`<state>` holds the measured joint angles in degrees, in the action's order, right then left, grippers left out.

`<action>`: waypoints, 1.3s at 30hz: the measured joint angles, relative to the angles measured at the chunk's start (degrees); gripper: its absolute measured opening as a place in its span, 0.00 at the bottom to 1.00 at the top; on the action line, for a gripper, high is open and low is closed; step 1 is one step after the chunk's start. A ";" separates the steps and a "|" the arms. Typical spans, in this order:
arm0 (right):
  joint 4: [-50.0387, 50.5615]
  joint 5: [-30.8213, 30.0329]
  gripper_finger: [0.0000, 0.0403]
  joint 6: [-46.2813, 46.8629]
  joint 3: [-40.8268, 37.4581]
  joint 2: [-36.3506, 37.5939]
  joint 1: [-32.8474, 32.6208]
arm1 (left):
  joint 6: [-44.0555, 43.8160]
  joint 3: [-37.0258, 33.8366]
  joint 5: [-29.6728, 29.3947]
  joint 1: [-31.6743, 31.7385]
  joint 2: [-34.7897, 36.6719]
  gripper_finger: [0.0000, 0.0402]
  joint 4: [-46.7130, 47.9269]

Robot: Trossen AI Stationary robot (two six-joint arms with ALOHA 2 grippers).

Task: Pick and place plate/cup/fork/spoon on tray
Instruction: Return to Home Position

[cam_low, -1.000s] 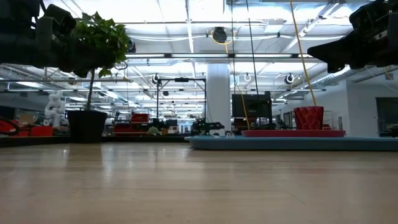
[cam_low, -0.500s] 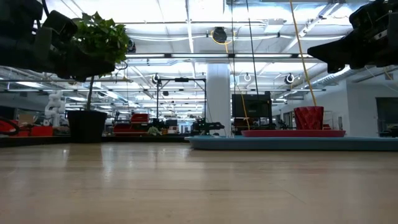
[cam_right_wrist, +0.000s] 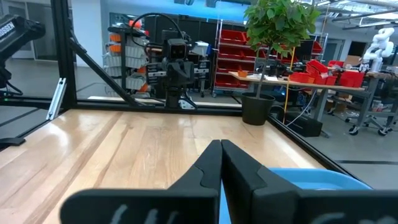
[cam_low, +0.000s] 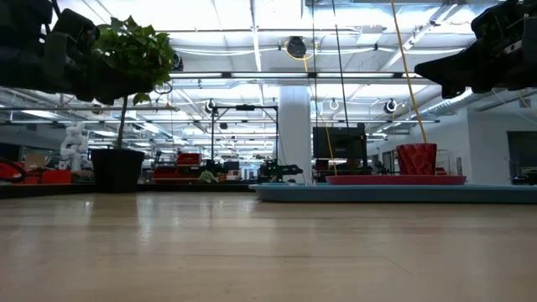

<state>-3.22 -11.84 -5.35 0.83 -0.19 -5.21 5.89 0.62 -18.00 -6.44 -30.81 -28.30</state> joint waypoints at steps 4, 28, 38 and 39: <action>-0.02 0.00 0.00 0.00 0.01 0.00 0.00 | 1.55 0.00 0.00 0.00 4.51 0.02 2.20; -0.11 -0.07 0.00 0.00 0.00 0.00 -0.02 | 1.07 0.00 3.04 0.00 29.45 0.02 24.83; -0.22 -0.09 0.00 -0.01 -0.01 0.00 -0.02 | 3.66 0.07 3.54 0.10 30.67 0.02 25.17; -0.22 -0.09 0.00 -0.01 -0.01 0.00 -0.02 | 4.16 0.07 3.56 0.21 30.67 0.02 25.18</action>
<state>-3.44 -11.92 -5.37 0.82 -0.19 -5.23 10.06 0.69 -14.44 -6.23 -0.14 -3.12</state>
